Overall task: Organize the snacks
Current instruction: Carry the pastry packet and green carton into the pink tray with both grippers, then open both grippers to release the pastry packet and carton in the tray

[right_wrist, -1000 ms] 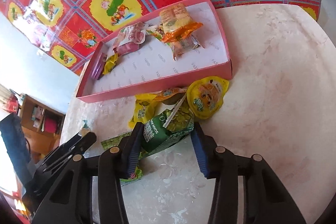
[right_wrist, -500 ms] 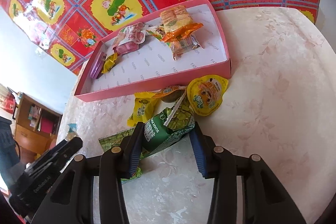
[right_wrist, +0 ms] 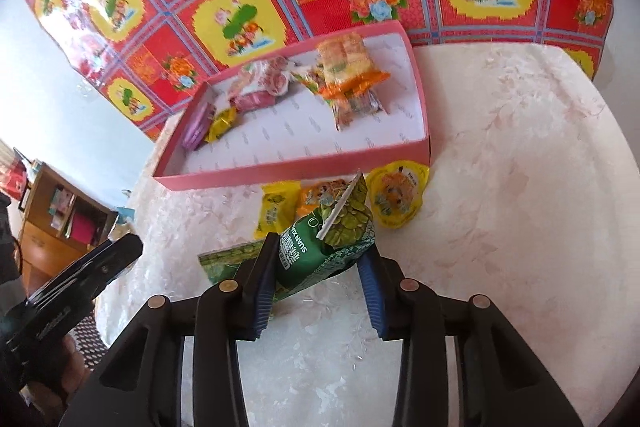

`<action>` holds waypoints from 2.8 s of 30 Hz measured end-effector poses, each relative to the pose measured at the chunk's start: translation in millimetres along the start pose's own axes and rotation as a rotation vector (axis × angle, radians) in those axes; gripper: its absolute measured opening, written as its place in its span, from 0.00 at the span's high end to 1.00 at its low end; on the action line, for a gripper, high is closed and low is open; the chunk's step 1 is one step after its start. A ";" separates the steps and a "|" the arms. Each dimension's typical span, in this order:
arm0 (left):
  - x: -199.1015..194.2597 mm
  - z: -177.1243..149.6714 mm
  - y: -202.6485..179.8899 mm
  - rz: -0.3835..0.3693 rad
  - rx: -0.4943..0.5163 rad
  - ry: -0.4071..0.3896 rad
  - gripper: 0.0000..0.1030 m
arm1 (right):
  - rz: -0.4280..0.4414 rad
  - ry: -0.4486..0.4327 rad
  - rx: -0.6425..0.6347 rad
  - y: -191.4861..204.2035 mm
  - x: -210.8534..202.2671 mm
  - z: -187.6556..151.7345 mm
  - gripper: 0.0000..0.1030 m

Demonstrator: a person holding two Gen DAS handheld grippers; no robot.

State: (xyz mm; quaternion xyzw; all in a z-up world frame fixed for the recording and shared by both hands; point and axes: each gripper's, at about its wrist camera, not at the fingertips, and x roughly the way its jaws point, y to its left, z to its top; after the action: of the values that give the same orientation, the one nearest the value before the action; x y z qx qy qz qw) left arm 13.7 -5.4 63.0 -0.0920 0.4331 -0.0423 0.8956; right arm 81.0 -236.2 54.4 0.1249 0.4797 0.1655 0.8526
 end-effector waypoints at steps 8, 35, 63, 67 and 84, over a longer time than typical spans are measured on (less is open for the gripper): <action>-3.8 13.5 -7.5 -0.007 0.011 -0.014 0.62 | 0.043 -0.024 -0.030 6.6 -11.1 9.5 0.62; 26.5 67.7 -17.3 -0.052 0.028 -0.016 0.62 | 0.051 -0.047 -0.024 -8.1 -5.4 54.6 0.62; 94.2 78.3 0.6 -0.035 0.005 0.083 0.62 | 0.028 -0.002 0.001 -28.3 39.4 69.4 0.62; 104.9 77.4 4.6 -0.029 0.002 0.099 0.62 | 0.020 0.007 0.000 -29.7 47.8 70.4 0.62; 126.5 83.2 3.5 0.008 0.020 0.114 0.61 | 0.001 -0.015 -0.033 -23.8 55.9 69.7 0.62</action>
State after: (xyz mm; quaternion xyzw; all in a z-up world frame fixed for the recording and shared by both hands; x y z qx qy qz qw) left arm 157.5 -11.0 15.7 -0.0786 0.4835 -0.0480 0.8705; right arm 171.8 -239.3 37.6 0.1124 0.4706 0.1729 0.8579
